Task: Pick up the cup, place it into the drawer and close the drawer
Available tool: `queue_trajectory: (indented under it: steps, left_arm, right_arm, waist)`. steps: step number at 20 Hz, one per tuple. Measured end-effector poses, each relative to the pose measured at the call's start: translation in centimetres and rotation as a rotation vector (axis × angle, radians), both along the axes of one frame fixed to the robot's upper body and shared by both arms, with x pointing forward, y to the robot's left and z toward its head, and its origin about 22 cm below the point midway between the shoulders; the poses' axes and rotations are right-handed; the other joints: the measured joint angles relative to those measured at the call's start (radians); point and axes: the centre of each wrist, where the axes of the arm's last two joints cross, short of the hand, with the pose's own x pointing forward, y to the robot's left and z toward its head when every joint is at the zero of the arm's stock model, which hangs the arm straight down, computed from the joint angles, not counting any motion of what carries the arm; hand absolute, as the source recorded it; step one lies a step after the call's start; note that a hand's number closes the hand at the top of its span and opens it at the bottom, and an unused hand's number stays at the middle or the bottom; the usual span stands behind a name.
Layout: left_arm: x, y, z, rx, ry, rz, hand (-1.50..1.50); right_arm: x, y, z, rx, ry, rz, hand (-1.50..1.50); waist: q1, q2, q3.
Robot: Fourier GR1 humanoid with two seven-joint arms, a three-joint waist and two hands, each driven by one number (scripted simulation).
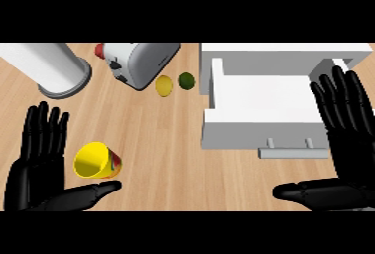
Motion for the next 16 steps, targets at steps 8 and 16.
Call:
queue_trajectory:
  steps: [8, 16]
  left_arm:
    - [-0.3, 1.7, -2.9, 0.013, 0.077, 0.055, -1.5]
    - [0.0, 3.7, -6.9, 0.024, 0.124, 0.097, -1.5]
  right_arm:
    - [-0.4, 0.2, 0.4, -0.006, -0.003, 0.0, -1.5]
    - [-0.7, 0.4, 0.8, -0.008, 0.011, 0.007, -1.5]
  waist:
    - [0.0, 0.0, 0.0]
    - [-0.001, 0.0, 0.0]
